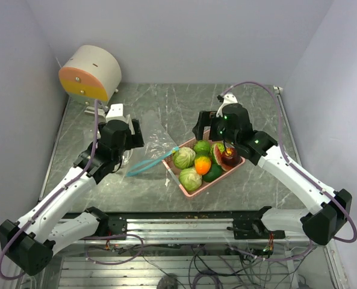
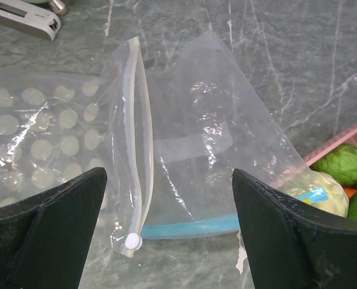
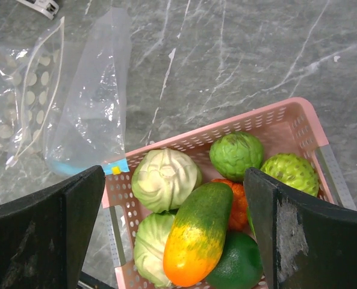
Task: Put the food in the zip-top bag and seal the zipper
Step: Pick up the zipper food storage bag at the center of the board, then open the zipper of the food storage bag.
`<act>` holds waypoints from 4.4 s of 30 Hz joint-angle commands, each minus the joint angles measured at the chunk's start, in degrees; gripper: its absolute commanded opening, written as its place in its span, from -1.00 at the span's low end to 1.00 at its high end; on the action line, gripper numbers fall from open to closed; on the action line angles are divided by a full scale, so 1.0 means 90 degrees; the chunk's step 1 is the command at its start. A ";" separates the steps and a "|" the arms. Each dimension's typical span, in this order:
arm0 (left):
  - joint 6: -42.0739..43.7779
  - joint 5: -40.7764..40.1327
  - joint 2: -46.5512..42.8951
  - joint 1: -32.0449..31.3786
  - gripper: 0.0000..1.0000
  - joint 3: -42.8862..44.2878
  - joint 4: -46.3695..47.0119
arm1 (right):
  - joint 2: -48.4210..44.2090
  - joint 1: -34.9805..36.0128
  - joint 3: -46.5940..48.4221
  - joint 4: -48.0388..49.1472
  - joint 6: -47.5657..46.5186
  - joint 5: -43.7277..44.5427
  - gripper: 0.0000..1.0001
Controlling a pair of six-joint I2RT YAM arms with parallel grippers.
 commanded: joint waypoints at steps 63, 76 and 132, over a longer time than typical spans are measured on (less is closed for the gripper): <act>-0.0318 -0.1928 0.3429 0.0649 0.14 -0.0448 0.2239 | 0.0041 -0.0566 -0.1519 0.0815 -0.0784 -0.1074 1.00; -0.1002 -0.1846 0.1781 0.0632 -0.66 0.0052 0.0536 | -0.0175 -0.0585 -0.1545 0.0863 -0.0750 -0.1336 1.00; -0.1344 0.2544 -0.2164 0.0542 -0.86 -0.1446 0.0998 | 0.3090 0.2052 0.1351 0.2437 0.1258 -0.0500 0.05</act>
